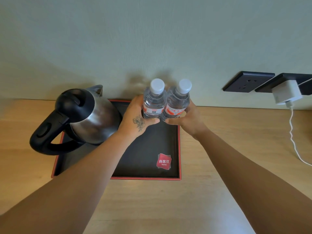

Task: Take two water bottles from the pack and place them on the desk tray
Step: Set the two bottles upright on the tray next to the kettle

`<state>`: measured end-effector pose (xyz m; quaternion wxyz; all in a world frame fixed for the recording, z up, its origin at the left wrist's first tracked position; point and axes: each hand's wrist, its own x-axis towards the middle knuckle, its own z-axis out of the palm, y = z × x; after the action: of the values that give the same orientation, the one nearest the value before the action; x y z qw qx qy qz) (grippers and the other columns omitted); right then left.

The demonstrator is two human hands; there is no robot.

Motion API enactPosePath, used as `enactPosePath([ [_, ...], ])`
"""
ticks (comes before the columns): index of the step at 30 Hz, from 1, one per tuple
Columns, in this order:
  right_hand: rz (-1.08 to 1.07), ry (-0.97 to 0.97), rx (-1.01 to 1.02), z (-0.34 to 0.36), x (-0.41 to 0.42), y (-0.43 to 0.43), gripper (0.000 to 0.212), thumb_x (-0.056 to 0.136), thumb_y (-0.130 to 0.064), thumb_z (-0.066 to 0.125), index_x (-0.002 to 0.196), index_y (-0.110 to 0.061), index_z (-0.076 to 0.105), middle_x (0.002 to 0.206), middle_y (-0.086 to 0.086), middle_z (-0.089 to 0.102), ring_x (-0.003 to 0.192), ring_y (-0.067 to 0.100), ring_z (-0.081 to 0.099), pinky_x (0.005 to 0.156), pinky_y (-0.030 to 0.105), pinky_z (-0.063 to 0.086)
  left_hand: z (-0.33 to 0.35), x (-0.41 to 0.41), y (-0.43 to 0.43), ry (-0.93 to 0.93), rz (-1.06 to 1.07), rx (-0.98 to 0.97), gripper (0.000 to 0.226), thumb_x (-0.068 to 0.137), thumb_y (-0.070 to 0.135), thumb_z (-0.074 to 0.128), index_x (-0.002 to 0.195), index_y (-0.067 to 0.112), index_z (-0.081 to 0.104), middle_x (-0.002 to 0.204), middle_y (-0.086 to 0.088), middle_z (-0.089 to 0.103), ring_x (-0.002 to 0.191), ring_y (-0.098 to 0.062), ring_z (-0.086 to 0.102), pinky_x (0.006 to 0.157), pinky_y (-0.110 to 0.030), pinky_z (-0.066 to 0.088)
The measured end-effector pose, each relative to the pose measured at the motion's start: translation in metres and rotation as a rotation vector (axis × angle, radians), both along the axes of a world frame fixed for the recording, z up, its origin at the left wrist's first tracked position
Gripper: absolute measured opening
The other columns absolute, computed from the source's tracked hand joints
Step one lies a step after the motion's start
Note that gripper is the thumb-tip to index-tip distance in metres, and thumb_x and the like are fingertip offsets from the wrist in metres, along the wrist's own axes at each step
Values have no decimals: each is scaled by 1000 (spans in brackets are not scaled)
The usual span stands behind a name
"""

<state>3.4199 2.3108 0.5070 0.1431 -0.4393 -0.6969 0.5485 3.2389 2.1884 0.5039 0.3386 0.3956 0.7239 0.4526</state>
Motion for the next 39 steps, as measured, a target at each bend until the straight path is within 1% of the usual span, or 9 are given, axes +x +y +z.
enactPosePath([
  [2,6,-40,14,4,0,-2,82,72,-1,96,142,-22,58,130,-5,71,115,8,67,85,10,53,5,1,-1,31,-27,-14,76,73,4,99,132,29,58,138,-7,69,125,-21,68,112,-46,55],
  [5,37,-78,-7,20,1,-4,92,70,-7,97,148,-26,51,144,4,63,129,23,62,108,38,53,21,0,-5,56,-37,-51,86,73,9,100,142,22,50,137,3,66,116,-3,67,107,-31,53],
  [7,51,-80,-9,38,5,-7,100,71,-9,98,153,-26,44,151,6,56,138,26,56,115,45,49,40,-2,-11,41,-44,-66,92,74,12,101,146,21,45,146,3,62,127,-11,66,114,-36,51],
  [13,76,61,159,97,15,-12,78,82,-17,89,148,-24,49,146,-6,57,132,7,57,107,27,51,119,-18,-32,526,-232,155,65,98,12,76,155,28,49,149,9,59,133,-12,59,111,-40,53],
  [18,170,-124,444,129,7,-14,52,100,-23,73,148,-18,55,145,2,63,132,25,59,111,48,51,159,-24,-16,743,-538,122,66,94,-16,65,152,17,65,157,-5,61,138,-30,62,108,-49,57],
  [22,256,-244,436,141,7,-9,45,107,-35,64,148,-21,54,137,5,71,123,33,66,105,51,54,170,-19,-9,804,-671,81,73,82,-27,60,144,12,71,141,-11,70,109,-35,75,82,-55,63],
  [26,298,-262,389,144,11,-3,39,110,-47,53,141,-25,57,124,0,73,110,29,68,85,35,49,174,-23,-1,880,-640,43,47,99,-6,67,140,17,69,123,-9,67,100,-34,72,73,-54,60],
  [30,306,-243,397,143,13,3,35,110,-45,56,137,-23,60,127,3,75,114,27,68,85,32,45,174,-22,4,905,-539,-37,25,101,10,71,126,15,68,119,-8,65,98,-40,68,77,-55,58],
  [39,281,-198,336,140,13,5,34,108,-44,60,134,-23,61,134,2,72,130,24,66,93,31,46,174,-9,13,817,-364,-164,41,98,37,80,124,8,67,118,-11,64,102,-39,65,81,-45,50],
])
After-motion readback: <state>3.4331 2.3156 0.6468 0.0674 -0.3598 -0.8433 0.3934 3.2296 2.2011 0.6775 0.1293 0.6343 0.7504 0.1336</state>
